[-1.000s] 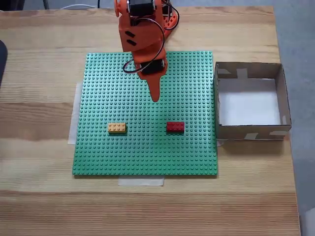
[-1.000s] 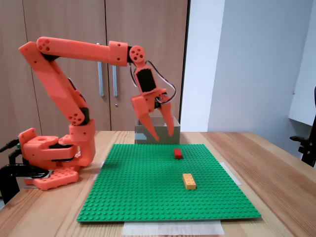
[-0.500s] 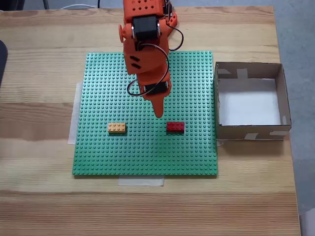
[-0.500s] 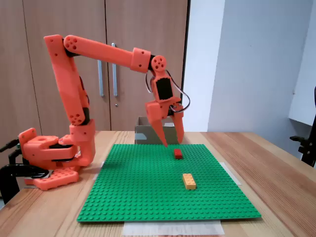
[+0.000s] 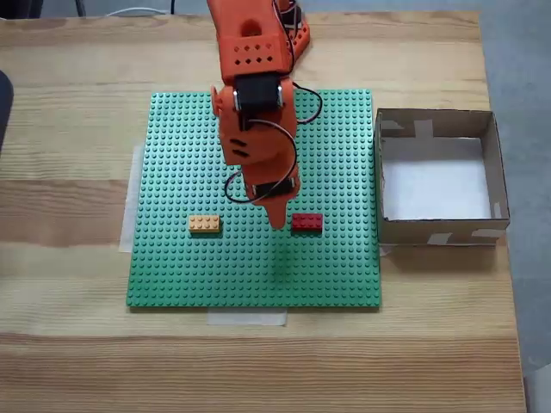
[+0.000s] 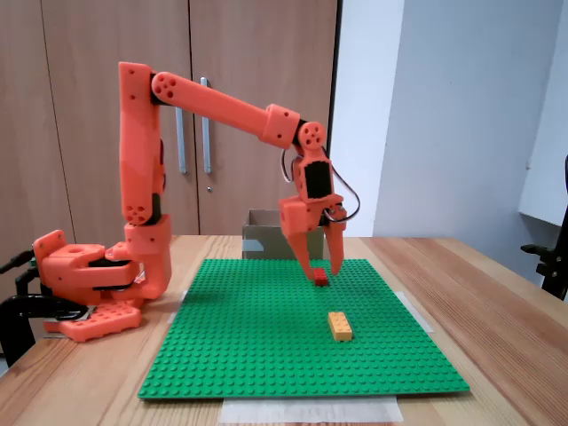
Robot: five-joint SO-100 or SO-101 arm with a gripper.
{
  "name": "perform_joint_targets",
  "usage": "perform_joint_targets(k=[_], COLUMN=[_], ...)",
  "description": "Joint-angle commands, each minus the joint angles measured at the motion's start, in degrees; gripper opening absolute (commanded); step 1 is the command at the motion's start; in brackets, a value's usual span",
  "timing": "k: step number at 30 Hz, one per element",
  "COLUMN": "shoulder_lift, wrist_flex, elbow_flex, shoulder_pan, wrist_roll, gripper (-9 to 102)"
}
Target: Pick the red lego block and put it in the box.
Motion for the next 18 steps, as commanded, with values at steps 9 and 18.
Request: perform_joint_targets(k=[9,18], shoulder_lift=[-0.2,-2.8], wrist_flex=[0.0,-0.3], elbow_flex=[-3.6,-5.1], shoulder_pan=[-0.4,-3.2], wrist_roll=[0.8,1.6], gripper=[17,17])
